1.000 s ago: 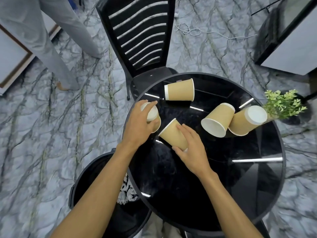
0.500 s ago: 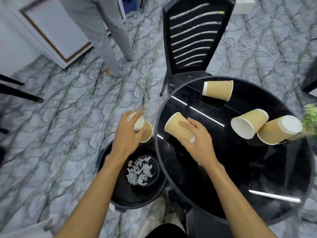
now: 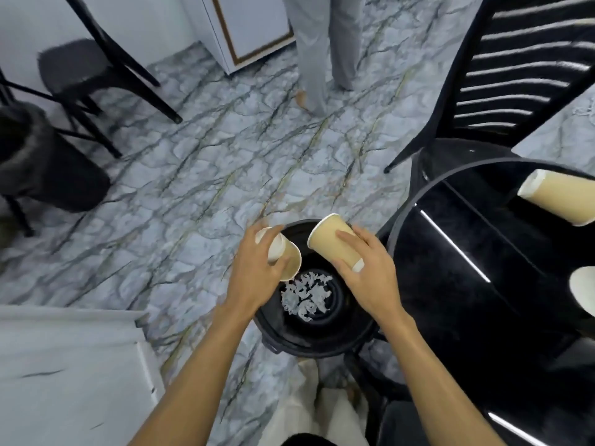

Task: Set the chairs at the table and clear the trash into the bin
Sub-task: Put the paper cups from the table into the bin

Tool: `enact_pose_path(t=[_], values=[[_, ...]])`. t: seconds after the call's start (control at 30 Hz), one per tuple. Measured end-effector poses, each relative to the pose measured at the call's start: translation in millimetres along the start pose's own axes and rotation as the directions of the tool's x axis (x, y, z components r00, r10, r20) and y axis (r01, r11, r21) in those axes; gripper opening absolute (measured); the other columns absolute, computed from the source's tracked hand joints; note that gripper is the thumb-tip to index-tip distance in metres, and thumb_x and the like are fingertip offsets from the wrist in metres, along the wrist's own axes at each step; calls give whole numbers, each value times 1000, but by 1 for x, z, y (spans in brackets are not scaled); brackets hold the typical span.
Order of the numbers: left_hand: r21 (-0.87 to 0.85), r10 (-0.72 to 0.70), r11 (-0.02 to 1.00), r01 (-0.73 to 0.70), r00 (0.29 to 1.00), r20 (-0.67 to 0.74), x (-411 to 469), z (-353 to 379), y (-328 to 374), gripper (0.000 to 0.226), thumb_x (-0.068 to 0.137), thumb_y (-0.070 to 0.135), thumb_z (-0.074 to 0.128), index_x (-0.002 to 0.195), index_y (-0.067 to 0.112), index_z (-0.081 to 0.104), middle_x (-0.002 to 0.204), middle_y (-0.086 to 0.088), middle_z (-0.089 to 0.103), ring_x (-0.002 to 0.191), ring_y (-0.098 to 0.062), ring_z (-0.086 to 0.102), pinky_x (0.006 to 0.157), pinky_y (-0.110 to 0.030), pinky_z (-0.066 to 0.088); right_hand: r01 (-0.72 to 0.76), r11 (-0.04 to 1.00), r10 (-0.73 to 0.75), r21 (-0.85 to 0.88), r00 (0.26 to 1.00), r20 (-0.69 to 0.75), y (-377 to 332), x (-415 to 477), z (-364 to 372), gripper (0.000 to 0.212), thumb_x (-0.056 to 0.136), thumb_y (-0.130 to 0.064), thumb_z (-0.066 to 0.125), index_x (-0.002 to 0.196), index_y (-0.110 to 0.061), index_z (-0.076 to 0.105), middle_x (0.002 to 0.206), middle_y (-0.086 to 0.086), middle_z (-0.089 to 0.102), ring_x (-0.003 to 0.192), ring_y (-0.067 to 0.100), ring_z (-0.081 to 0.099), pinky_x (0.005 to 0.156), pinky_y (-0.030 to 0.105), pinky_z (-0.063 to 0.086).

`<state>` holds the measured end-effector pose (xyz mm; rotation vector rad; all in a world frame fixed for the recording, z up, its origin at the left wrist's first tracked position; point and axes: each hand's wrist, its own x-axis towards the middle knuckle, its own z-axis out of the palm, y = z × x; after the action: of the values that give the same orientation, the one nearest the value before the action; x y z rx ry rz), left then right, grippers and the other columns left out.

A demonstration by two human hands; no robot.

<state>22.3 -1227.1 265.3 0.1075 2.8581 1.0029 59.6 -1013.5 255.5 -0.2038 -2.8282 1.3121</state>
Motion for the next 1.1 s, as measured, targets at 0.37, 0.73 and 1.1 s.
enact_pose_path(t=[0.37,0.73,1.1], values=[[382,-250,924,14,778,576,1,150,-143,69,93,47,54,153,31,23,164,-5,12,149,-27,18,117,-52,22,-281,931,346,-234,881,322,113,-10,163,35,90,-25,66,124,-16,65,137,6,56,127,26,51,96,37,45],[326,-205,945,29,829,521,-8,96,-120,59,96,41,49,151,29,32,162,-5,24,146,-26,28,116,-39,28,-321,923,379,-214,854,357,76,-21,131,29,89,-18,63,118,-15,66,128,4,61,118,23,57,95,30,44],[332,64,918,-217,907,416,20,29,5,61,97,47,45,153,30,26,163,-1,20,150,-22,18,119,-45,21,-167,984,174,-65,975,135,-5,-12,14,35,92,-22,60,127,-24,62,142,-3,52,135,14,41,106,17,24]])
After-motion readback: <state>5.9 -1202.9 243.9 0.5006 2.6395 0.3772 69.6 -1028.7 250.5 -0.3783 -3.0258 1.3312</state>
